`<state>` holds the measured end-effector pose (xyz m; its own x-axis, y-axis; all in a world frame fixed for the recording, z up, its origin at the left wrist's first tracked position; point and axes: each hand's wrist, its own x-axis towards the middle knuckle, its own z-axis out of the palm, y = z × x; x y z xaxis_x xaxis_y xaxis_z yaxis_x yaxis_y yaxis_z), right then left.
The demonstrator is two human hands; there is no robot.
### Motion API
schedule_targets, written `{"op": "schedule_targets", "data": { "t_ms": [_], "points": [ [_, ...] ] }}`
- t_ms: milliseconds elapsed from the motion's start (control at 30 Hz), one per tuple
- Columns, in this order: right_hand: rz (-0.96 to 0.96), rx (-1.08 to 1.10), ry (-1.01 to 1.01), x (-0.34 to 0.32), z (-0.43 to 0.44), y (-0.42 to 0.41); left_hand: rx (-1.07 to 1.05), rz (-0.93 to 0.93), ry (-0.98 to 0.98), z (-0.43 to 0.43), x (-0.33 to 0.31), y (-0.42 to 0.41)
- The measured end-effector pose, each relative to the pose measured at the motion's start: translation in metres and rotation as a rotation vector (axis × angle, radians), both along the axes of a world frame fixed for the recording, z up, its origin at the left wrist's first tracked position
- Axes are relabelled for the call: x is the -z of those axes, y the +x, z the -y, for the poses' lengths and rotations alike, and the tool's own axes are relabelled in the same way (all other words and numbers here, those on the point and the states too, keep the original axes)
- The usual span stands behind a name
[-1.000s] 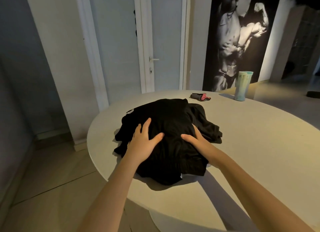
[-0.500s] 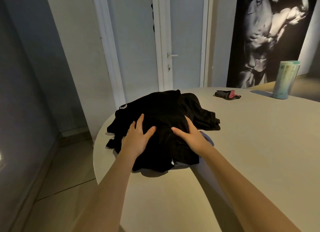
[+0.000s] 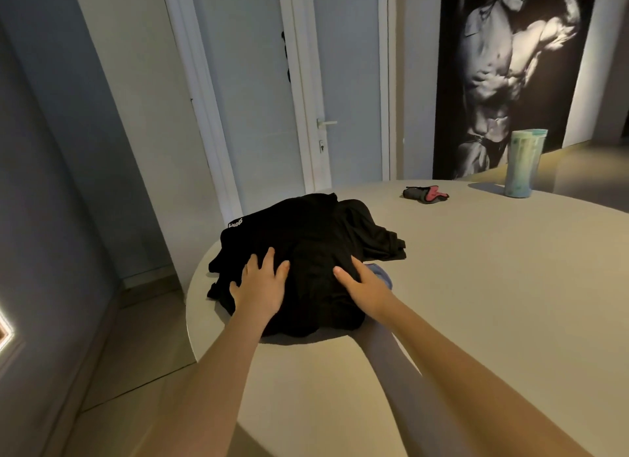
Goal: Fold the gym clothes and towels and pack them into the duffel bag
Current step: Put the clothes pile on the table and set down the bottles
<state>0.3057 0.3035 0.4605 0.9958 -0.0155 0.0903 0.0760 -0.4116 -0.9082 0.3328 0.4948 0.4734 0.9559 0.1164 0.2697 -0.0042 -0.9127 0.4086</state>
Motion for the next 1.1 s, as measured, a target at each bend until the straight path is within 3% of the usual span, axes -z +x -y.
{"op": "schedule_targets", "data": {
  "t_ms": [167,300,467,667,867,1000,1100],
  "points": [
    [-0.024,-0.001,-0.060,-0.005,0.023,-0.054,0.053,0.052,-0.067,0.020,-0.002,-0.045],
    [-0.021,-0.028,0.047,-0.018,0.050,-0.112,0.129,0.086,-0.144,0.046,-0.007,-0.092],
    [0.033,0.095,0.038,-0.034,0.108,-0.194,0.259,0.152,-0.315,0.101,-0.025,-0.152],
    [0.108,0.310,0.005,-0.039,0.189,-0.293,0.560,-0.029,-0.509,0.195,-0.035,-0.230],
    [0.155,0.527,0.040,-0.021,0.260,-0.371,0.848,-0.109,-0.492,0.292,-0.021,-0.309],
    [0.148,0.633,0.083,0.007,0.294,-0.402,1.022,-0.106,-0.281,0.340,0.007,-0.337],
    [0.114,0.686,0.139,0.035,0.317,-0.415,1.087,-0.204,-0.149,0.364,0.039,-0.346]
  ]
}}
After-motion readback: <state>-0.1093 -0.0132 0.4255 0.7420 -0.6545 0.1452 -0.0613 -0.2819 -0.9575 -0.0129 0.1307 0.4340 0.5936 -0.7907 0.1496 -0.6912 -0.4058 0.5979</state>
